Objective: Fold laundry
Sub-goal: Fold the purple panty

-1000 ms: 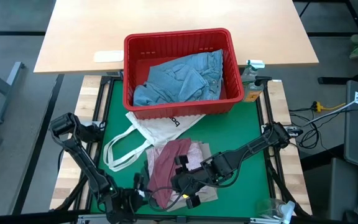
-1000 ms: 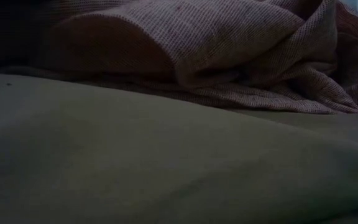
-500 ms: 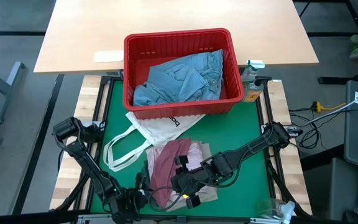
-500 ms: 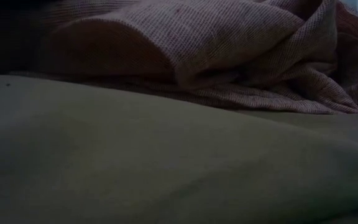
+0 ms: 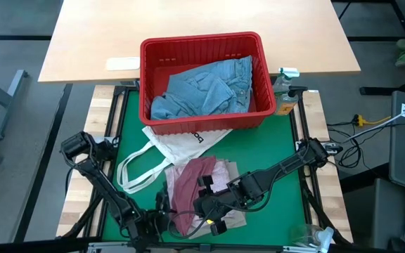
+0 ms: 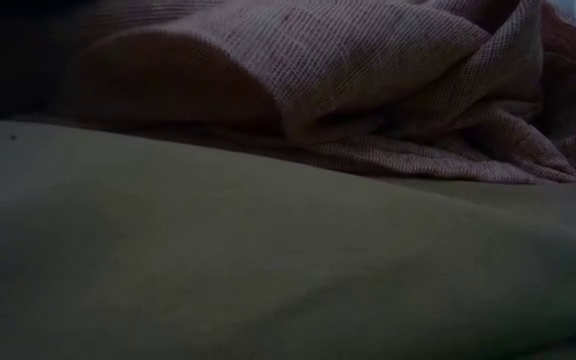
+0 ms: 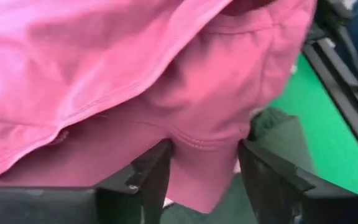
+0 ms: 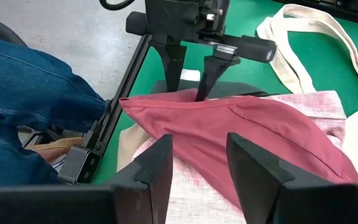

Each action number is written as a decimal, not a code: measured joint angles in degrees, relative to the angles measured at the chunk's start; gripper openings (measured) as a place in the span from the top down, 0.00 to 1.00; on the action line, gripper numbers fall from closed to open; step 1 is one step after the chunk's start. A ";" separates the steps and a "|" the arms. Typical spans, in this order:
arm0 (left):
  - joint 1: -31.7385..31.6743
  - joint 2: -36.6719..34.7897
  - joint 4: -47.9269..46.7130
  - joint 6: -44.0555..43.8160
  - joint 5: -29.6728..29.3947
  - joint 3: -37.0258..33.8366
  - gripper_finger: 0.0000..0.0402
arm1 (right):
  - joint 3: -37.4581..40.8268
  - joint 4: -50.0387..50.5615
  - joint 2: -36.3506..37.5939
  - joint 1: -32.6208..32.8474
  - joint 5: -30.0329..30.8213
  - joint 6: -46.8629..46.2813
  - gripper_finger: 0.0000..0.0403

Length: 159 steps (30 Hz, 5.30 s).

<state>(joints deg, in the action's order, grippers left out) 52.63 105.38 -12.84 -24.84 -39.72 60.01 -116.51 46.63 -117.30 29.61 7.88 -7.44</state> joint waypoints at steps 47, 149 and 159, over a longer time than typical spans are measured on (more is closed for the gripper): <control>0.86 -2.25 -0.02 -1.36 3.36 -0.04 0.66 | 0.00 0.00 -0.02 -0.02 0.00 0.00 0.63; -19.00 -20.09 -9.71 16.42 5.77 -0.04 0.99 | 0.00 4.16 -0.02 -3.94 5.97 -3.31 0.63; -19.13 -20.06 -15.00 16.42 7.60 0.00 0.99 | 0.04 7.36 -0.76 -5.30 7.93 -5.22 0.63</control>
<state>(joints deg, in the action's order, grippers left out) 33.50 85.32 -27.84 -8.42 -32.11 60.01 -116.47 53.99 -118.06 24.31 15.81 -12.66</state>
